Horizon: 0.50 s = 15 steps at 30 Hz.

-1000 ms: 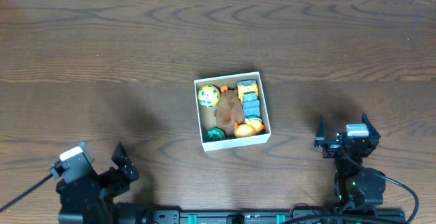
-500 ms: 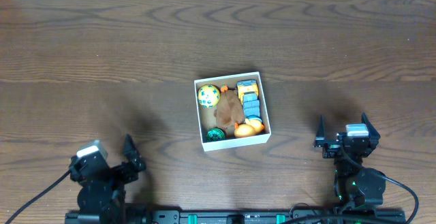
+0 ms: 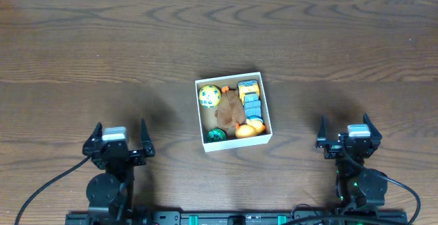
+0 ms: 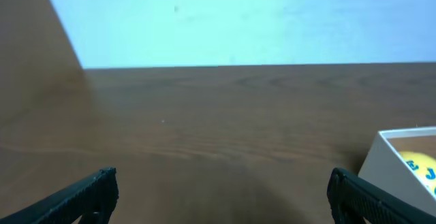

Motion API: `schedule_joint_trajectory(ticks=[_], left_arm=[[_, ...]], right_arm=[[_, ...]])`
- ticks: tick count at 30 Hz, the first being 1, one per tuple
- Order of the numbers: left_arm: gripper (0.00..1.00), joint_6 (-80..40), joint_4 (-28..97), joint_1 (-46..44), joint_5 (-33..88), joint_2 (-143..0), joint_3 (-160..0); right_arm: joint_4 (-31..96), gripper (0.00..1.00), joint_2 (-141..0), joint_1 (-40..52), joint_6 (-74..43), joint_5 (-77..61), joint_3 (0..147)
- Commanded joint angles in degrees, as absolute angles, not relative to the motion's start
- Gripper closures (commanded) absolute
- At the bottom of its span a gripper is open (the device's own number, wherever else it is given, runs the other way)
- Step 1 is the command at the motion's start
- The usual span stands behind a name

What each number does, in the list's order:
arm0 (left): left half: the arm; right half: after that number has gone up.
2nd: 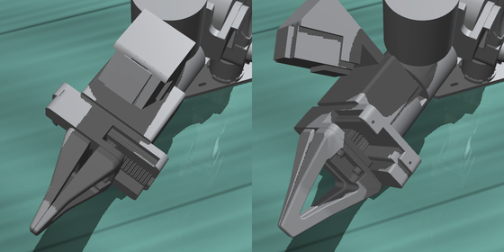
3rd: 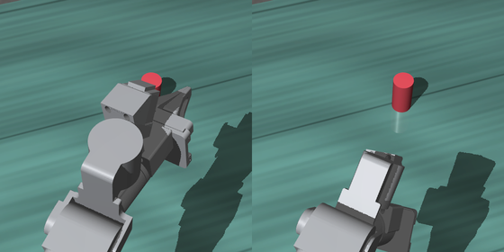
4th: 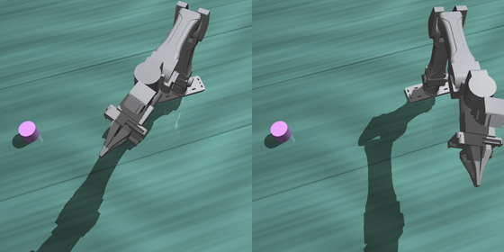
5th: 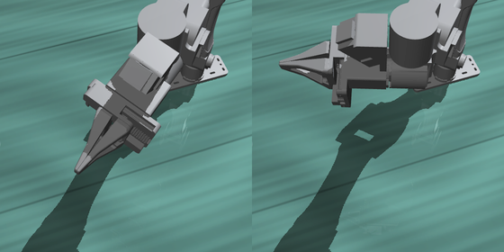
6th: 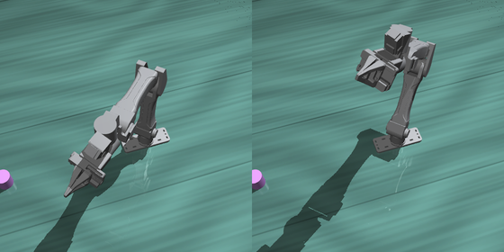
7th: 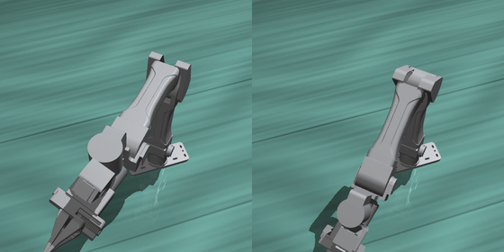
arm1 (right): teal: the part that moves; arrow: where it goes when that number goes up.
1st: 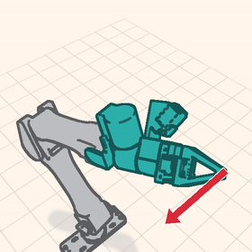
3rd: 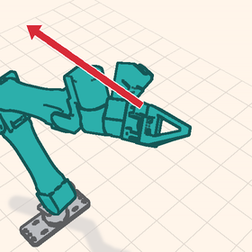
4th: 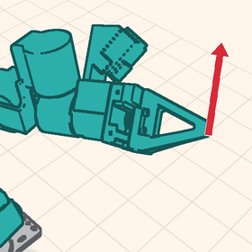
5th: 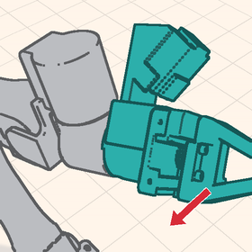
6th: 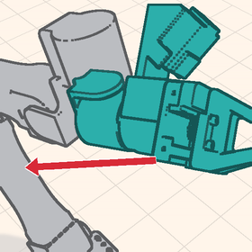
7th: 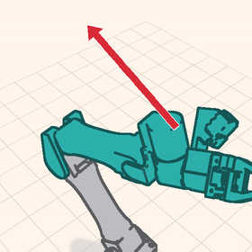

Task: Pack container

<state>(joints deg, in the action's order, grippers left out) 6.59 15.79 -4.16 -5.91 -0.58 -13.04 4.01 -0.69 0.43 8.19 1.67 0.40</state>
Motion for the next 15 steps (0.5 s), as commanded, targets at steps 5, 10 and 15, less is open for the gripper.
schedule_joint_trajectory(ticks=[5,10,15], left_arm=[[0.02,13.47,8.34,-3.11,-0.34,-0.10,-8.05],[0.02,13.45,4.91,-2.28,0.89,-0.10,-4.91],[0.02,13.50,1.39,-1.80,0.86,-0.10,-2.98]], right_arm=[[4.27,0.01,-0.32,-0.14,8.67,1.43,0.32],[4.27,0.01,-0.32,-0.14,8.67,1.41,0.32],[4.27,0.01,-0.32,-0.14,8.67,1.41,0.32]])
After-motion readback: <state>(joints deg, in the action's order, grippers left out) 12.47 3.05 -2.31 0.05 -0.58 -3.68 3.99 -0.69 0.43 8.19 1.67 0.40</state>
